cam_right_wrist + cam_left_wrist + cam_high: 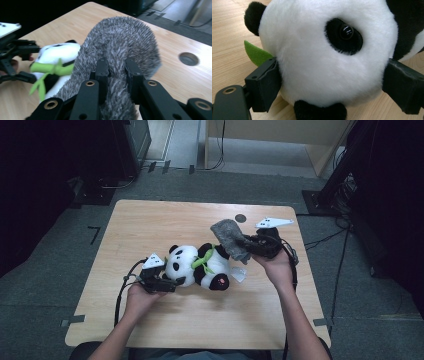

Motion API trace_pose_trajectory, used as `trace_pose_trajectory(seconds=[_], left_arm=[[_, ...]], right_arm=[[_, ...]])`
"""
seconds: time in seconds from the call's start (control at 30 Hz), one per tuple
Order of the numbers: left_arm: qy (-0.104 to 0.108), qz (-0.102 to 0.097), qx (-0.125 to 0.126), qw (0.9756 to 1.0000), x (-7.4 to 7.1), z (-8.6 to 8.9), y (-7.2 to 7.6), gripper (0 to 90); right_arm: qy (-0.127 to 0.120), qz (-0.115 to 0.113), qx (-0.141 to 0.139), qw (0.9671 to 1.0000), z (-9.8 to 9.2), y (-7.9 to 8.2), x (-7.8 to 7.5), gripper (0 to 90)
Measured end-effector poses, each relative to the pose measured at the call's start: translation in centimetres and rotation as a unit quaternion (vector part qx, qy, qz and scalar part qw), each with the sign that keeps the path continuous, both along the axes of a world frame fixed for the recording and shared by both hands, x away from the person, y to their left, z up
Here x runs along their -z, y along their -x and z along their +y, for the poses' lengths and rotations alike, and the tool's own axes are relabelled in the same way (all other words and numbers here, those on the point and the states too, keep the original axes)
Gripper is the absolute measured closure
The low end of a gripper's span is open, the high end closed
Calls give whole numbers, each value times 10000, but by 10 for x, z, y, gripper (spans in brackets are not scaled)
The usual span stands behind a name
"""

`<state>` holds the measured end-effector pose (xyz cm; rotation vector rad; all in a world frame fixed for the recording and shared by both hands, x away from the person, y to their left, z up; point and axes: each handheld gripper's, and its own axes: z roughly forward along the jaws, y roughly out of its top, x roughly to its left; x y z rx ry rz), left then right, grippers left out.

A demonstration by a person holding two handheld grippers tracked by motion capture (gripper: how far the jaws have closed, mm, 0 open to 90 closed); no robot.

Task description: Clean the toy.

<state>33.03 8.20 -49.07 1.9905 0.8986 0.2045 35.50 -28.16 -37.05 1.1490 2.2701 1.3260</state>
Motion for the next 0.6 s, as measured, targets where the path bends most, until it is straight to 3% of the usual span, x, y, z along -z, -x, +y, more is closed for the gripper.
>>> trace_pose_trajectory(seconds=[0.23,0.6], left_arm=[[22,27,-23,10000,0,0,0,98],[89,70,-71,9999,0,0,-1,99]], right_arm=[[105,113,-303,9994,21,0,8,763],[244,462,-247,9983,17,-9,28,759]])
